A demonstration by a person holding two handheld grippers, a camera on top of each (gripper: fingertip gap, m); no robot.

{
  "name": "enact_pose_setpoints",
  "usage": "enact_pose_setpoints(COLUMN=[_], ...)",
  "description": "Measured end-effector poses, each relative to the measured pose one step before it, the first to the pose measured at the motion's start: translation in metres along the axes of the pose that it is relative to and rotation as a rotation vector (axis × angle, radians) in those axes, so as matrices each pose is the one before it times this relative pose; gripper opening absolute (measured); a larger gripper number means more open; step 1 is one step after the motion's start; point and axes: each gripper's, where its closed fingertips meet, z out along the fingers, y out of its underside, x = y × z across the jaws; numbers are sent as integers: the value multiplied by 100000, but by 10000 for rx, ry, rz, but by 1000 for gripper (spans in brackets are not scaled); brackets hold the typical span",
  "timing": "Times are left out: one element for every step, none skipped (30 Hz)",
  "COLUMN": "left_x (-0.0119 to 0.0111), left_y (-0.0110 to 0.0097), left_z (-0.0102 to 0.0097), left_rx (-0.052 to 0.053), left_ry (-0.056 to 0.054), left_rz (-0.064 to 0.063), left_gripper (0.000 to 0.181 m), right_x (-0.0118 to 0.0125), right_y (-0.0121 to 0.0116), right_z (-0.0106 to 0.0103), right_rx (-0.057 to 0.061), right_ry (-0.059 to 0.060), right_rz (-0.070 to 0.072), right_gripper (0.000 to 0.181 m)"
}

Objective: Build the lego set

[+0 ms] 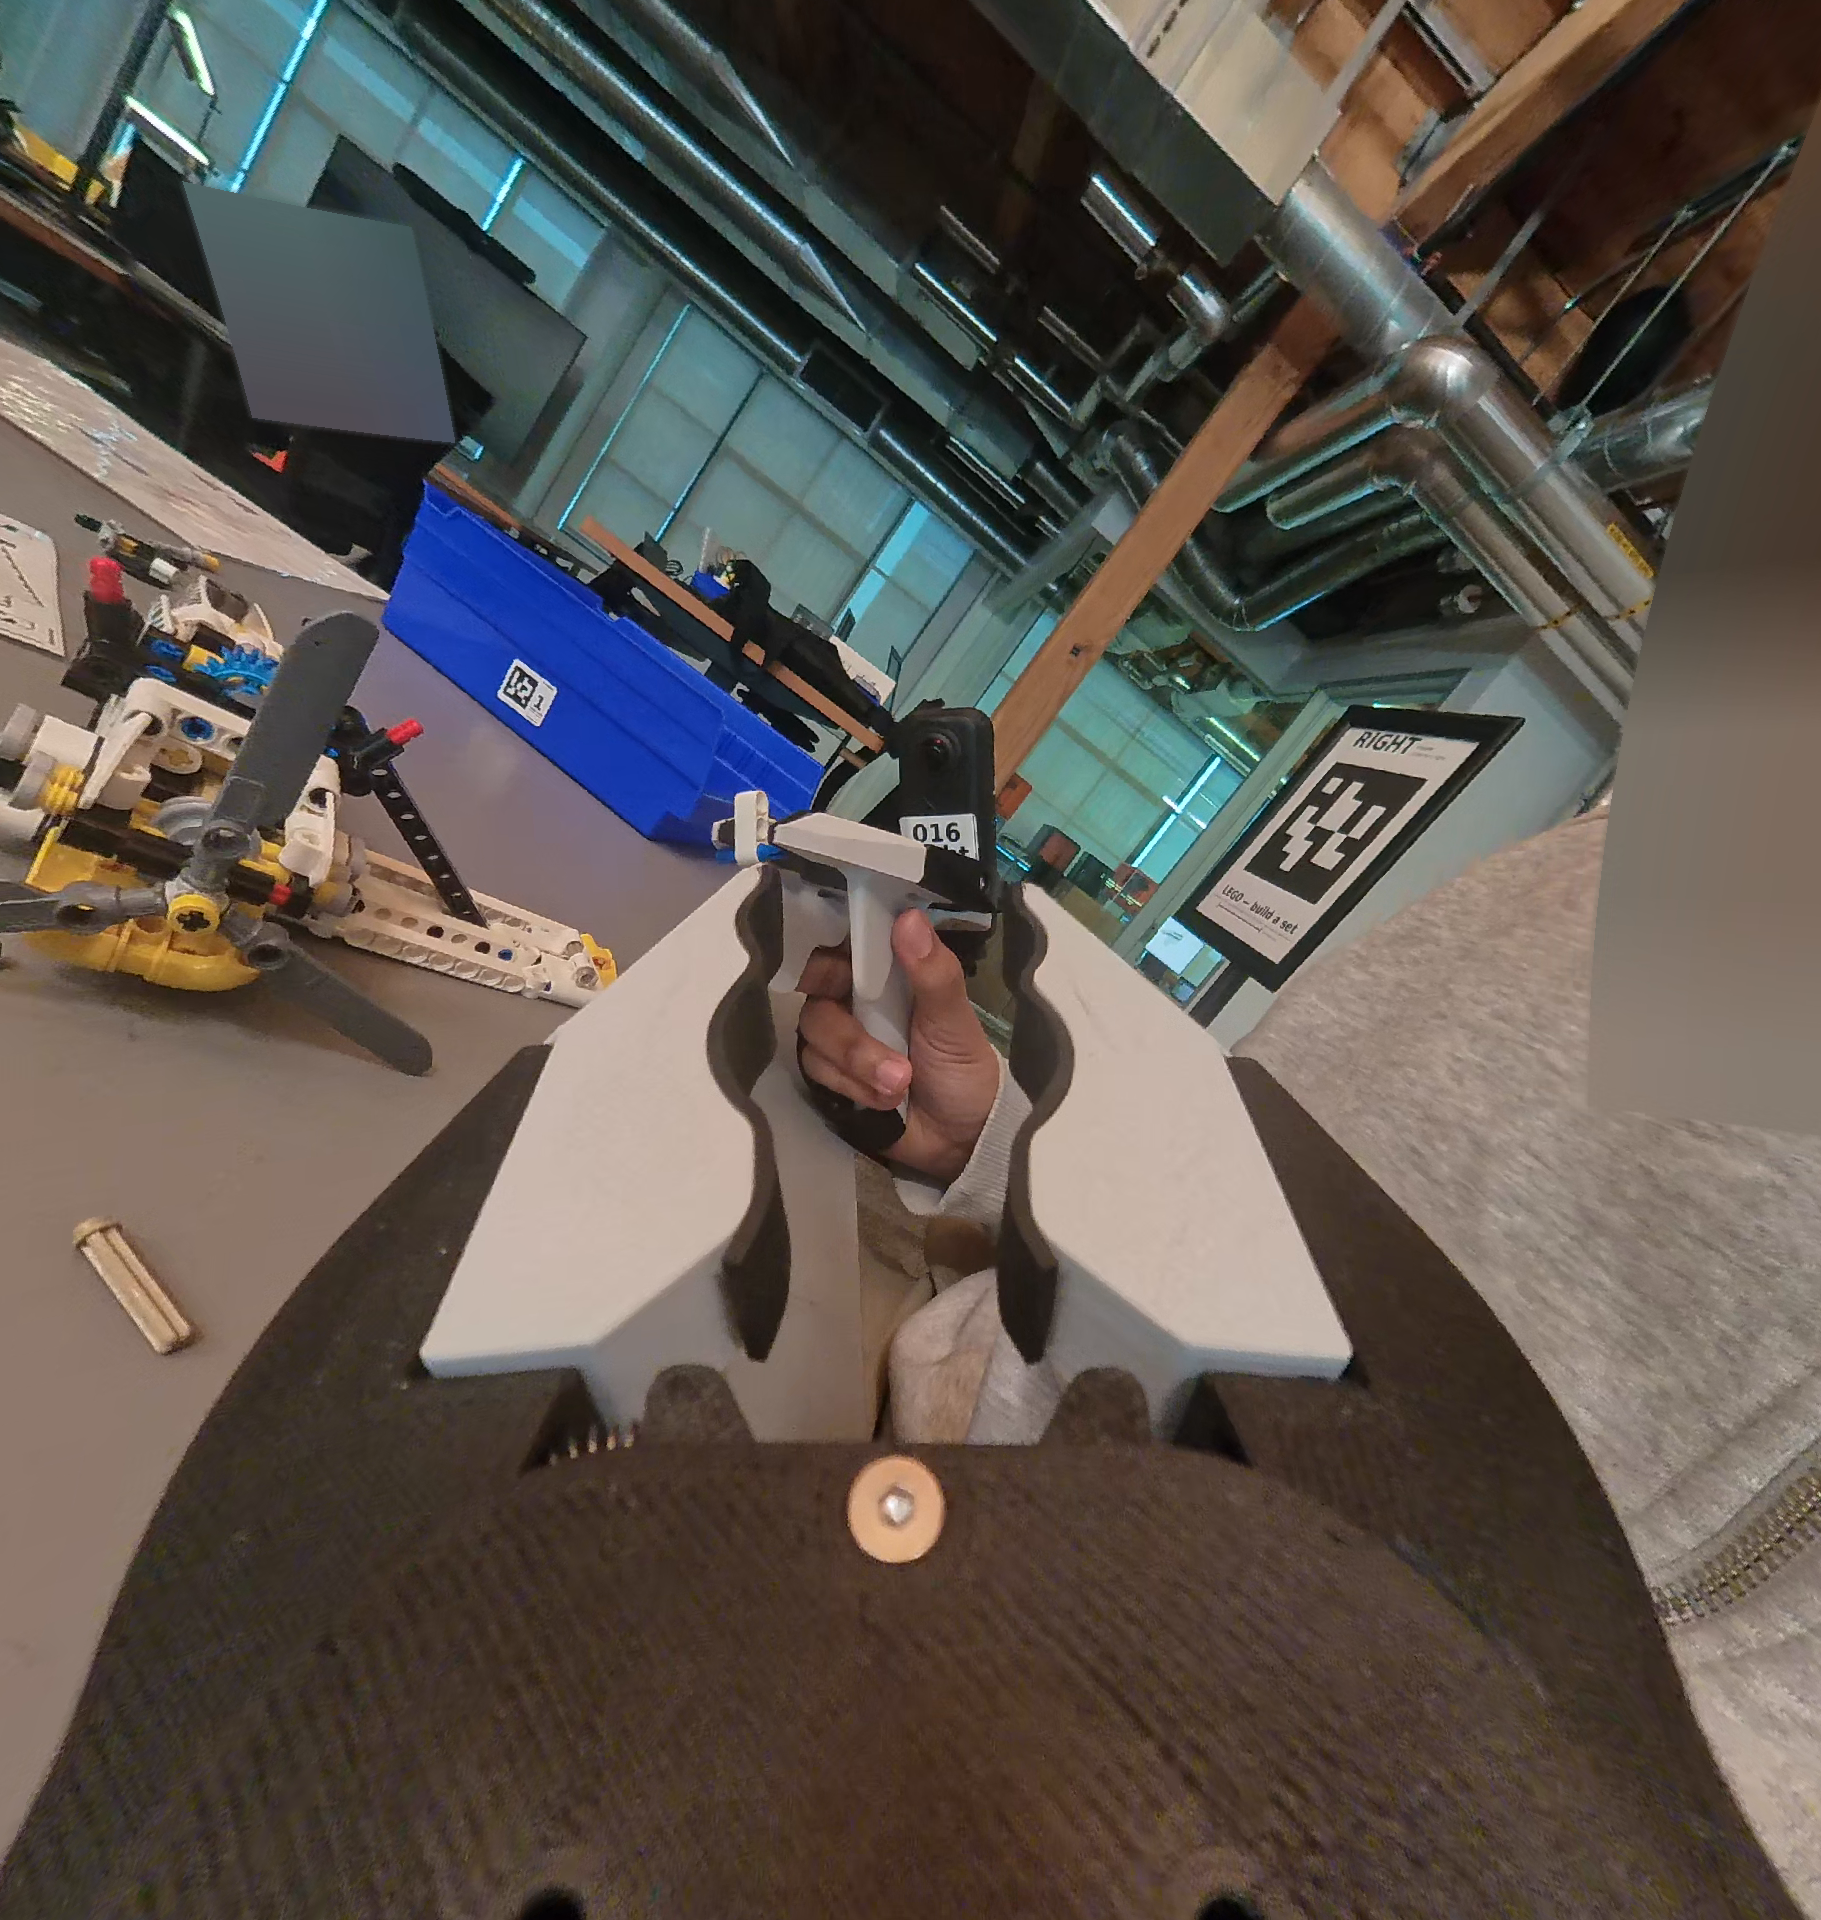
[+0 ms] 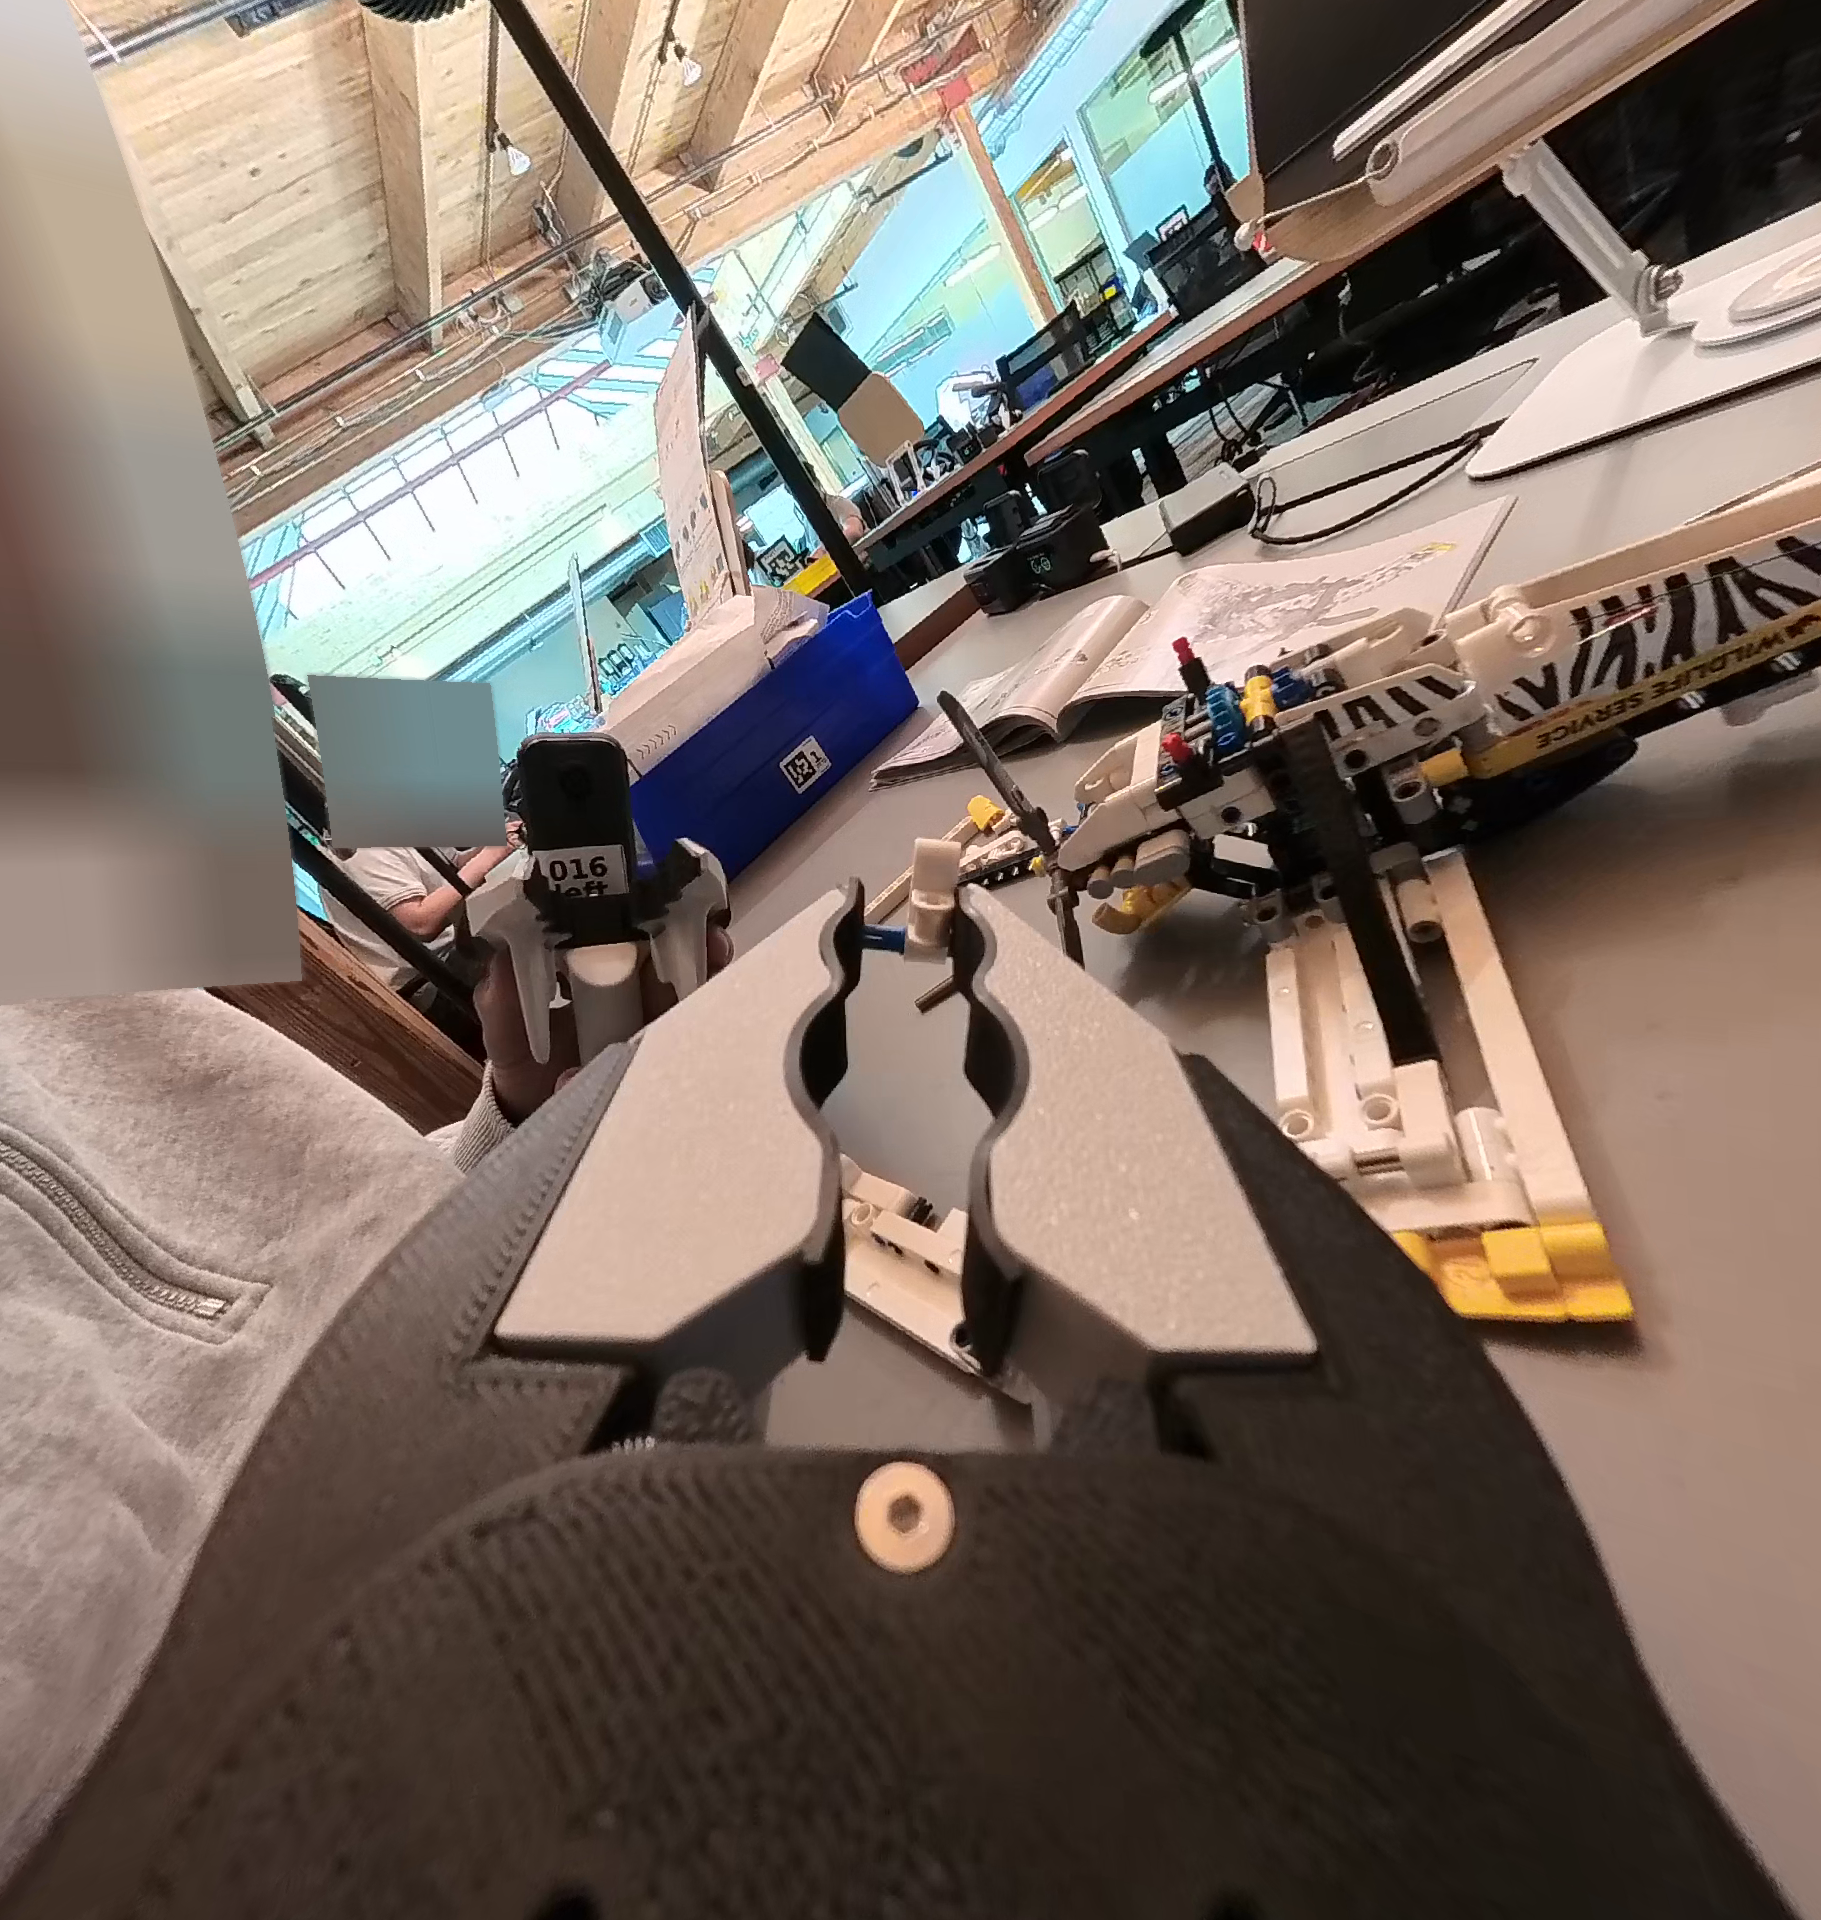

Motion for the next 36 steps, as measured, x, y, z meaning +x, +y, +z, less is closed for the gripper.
enact_pose_setpoints(left_x=[2,-3,-9,-30,-33,-59,-63,-102,-106,-10,256,552,561,245,-158,-508,-660,-627,-278,200,503,600,306,-99,-264,-306,-401,-160,-26,-83,-45,43,56,138,218,171], left_y=[-44,-36,-35,-50,-31,-6,8,25,50,65,3,-210,-416,-407,-166,216,658,1027,1199,1224,1100,973,838,743,696,590,540,404,163,37,-68,-210,-400,-508,-440,-252], left_z=[-14,-17,-11,-15,-14,3,6,11,7,5,-17,-96,-197,-271,-287,-243,-166,-66,28,134,250,336,417,476,510,514,473,359,224,135,92,104,130,150,206,253], left_rx=[22,22,25,27,17,4,-7,-19,-38,-110,-219,-143,31,109,12,-210,-492,-732,-821,-803,-726,-614,-536,-499,-454,-370,-353,-358,-155,-60,9,91,195,260,226,103], left_ry=[8,9,0,-6,-20,-38,-53,-85,-105,-113,-44,67,52,-104,-277,-392,-426,-408,-266,-56,55,66,-92,-290,-319,-280,-287,-116,-62,-135,-100,-36,0,54,87,42], left_rz=[-16,-14,-14,-17,-11,8,21,27,30,7,33,117,161,179,193,180,165,190,237,259,278,328,322,286,216,126,14,-57,14,52,59,41,0,-41,-28,-8], left_gripper=[40,40,40,40,40,40,40,40,40,40,42,44,44,44,44,44,44,46,48,52,57,61,63,65,65,65,65,65,65,65,64,65,67,68,70,71], right_x=[-3,-3,-5,-7,8,47,98,89,44,-31,-144,-288,-399,-544,-697,-740,-682,-630,-689,-746,-770,-734,-381,78,260,198,119,91,99,174,216,209,175,140,148,209], right_y=[-6,0,-6,-9,1,12,36,72,91,121,138,133,178,177,178,214,310,311,322,471,714,913,1023,1014,912,756,522,301,159,103,138,197,208,179,207,256], right_z=[-4,1,-7,-2,8,21,38,69,88,118,101,77,85,105,122,137,115,30,-60,-113,-107,-36,65,144,207,231,222,177,135,96,96,102,110,111,108,101], right_rx=[6,6,5,5,-1,-10,-27,-53,-75,-94,-102,-111,-166,-241,-317,-413,-527,-572,-576,-663,-770,-817,-783,-692,-571,-434,-265,-123,-38,-25,-62,-119,-134,-123,-144,-177], right_ry=[2,5,8,13,23,58,112,142,141,137,117,81,57,-30,-150,-217,-206,-192,-225,-283,-315,-299,-72,207,288,173,58,-9,-17,50,104,116,109,104,115,153], right_rz=[0,-3,-8,-14,-17,-24,-39,-73,-122,-184,-268,-369,-411,-366,-257,-138,-53,-57,-121,-133,-100,-89,-141,-225,-247,-168,-38,43,45,-2,-50,-70,-89,-108,-108,-109], right_gripper=[14,14,14,14,14,14,14,14,14,14,14,14,14,14,14,14,14,14,15,14,14,15,15,15,15,15,15,15,15,15,15,15,15,15,15,15])
